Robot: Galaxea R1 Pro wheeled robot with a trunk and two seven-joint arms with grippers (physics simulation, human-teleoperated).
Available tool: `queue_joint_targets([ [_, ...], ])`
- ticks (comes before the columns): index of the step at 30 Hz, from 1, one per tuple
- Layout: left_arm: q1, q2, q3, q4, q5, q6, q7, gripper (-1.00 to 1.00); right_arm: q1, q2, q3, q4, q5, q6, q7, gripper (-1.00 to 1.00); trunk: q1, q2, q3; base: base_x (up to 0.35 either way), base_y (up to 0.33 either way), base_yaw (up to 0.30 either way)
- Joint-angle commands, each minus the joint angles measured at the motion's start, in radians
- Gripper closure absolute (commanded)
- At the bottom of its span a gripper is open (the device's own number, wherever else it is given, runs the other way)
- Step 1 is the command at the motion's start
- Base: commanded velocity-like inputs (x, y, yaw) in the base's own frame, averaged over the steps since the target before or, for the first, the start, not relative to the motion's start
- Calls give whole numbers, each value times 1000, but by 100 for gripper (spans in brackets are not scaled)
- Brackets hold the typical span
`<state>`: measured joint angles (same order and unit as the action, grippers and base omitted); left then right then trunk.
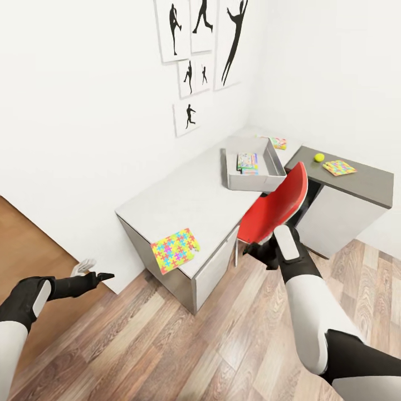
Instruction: Put all the toys in the child's room - the three board games (two on the bed and one on the table), the two jigsaw puzzles on the table, and the tennis ball on the table - inside the toy box on the table in the child's room.
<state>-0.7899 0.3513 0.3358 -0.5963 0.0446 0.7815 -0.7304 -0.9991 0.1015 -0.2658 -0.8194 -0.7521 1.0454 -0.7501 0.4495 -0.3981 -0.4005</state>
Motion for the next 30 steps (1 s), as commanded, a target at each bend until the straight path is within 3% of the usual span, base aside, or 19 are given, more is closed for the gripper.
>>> queue_joint_targets([
  [1,-1,1,3,0,4,8,-1,-100,2,2,-3,19,-8,2,-10,-100,1,-2,-2,0,0,-2],
  [6,0,9,32,1,6,8,-1,-100,36,9,-1,168,3,-18,-9,-100,1,-2,-2,0,0,0],
  [10,0,11,76,2,6,8,-1,-100,80,8,26,339,16,-180,0,-100,1,-2,-2,0,0,0],
  [11,0,11,80,2,6,8,-2,-100,84,7,41,363,20,-211,4,-100,1,-2,-2,0,0,0],
  [14,0,12,94,10,6,8,-18,-100,103,3,145,445,51,-349,65,-100,1,-2,-2,0,0,0],
  [16,0,12,98,23,6,8,-35,-100,117,2,191,462,66,-399,106,-100,1,-2,-2,0,0,0],
  [17,0,13,103,40,7,8,-62,-100,137,1,234,473,81,-451,151,-100,1,-2,-2,0,0,0],
  [22,0,17,115,83,6,8,-170,-100,192,0,311,486,107,-582,274,-100,1,-2,-2,0,0,0],
  [23,0,27,117,102,6,8,-223,-100,212,0,328,489,112,-626,319,-100,1,-2,-2,0,0,0],
  [25,0,41,119,138,6,6,-300,-100,237,0,343,487,116,-680,375,-100,1,-2,-2,0,0,0],
  [30,-1,59,124,216,8,2,-426,-100,261,-1,355,485,118,-725,435,-100,1,-2,-2,0,0,0],
])
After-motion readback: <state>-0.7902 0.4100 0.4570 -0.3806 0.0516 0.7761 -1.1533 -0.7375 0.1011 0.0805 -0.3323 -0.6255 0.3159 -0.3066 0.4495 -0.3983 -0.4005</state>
